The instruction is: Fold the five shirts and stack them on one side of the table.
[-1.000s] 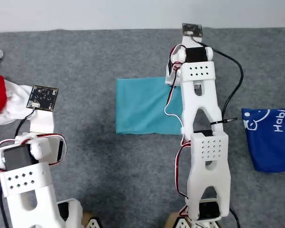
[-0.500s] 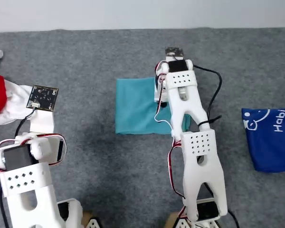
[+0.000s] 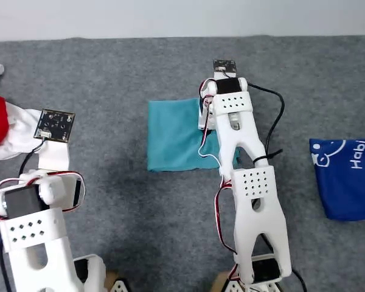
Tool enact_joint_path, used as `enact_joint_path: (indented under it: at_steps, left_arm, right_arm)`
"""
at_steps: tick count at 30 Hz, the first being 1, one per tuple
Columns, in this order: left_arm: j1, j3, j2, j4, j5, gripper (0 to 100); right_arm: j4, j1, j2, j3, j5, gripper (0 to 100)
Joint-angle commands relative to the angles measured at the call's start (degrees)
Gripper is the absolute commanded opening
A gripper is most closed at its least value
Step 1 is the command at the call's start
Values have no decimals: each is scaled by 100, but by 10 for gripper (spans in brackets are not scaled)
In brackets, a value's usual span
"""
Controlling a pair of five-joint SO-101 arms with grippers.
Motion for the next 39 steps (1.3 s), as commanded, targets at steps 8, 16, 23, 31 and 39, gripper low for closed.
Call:
enact_joint_path:
  at_steps: [8,16,23,31,39]
  left_arm:
    - [-9,-66,-114,-79,-44,3]
    - [-9,-75,-114,-70,-44,3]
    - [-9,-75,-114,-70,-35,3]
    - [-35,-382,-114,325,-44,3]
    - [-44,-409,-114,492,-44,3]
  right_arm:
    - [875,233,-145,-492,510,9]
    - [857,875,-681,-642,2180,9]
    - [400,1226,-848,-642,3991,9]
    - [-927,1226,-831,-607,5705,9]
    - [-2000,875,-725,-607,6646,9]
